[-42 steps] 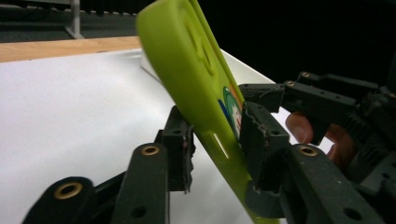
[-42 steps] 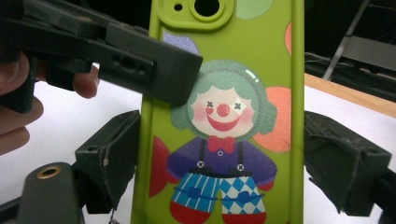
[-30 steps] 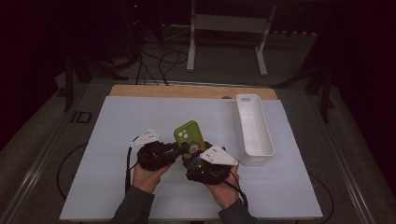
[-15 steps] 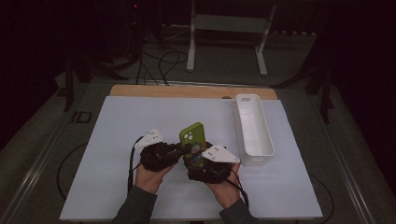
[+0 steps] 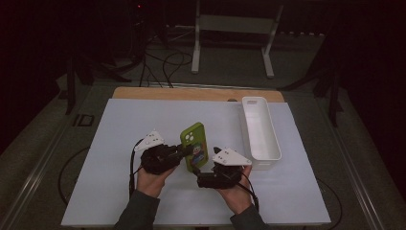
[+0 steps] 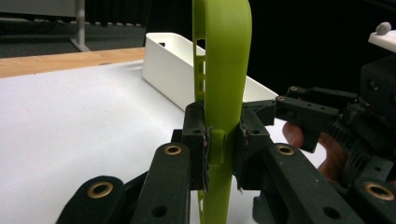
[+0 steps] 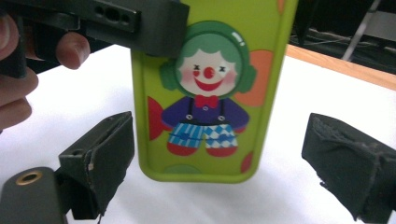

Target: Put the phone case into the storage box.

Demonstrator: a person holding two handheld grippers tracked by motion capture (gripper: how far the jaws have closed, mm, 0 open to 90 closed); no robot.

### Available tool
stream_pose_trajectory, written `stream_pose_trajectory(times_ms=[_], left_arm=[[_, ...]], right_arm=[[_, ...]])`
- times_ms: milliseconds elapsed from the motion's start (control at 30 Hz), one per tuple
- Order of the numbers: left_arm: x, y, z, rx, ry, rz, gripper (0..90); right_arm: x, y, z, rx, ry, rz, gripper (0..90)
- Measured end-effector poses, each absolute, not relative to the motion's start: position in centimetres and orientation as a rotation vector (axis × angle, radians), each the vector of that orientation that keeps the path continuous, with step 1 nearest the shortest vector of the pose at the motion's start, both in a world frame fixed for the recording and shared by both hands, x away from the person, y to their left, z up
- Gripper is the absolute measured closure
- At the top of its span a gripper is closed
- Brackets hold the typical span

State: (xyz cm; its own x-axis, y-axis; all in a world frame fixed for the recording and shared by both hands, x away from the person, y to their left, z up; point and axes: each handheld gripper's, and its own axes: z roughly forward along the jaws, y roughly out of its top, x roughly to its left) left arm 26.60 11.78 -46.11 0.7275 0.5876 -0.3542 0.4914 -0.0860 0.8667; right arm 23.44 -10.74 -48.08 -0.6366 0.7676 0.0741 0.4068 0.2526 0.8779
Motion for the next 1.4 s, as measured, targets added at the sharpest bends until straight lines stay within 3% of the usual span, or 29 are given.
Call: stream_pose_trajectory(times_ms=[600,1400], left_arm=[[26.8,11.6,-46.3,1.733,0.862,0.1,77.8],[27.0,10.7,-46.8,1.753,0.858,0.092,77.8]], right_arm=[[24.3,-12.8,-46.1,1.113,2.13,1.405,8.7],[25.9,-12.6,-43.6,1.127,2.211,1.388,8.6]])
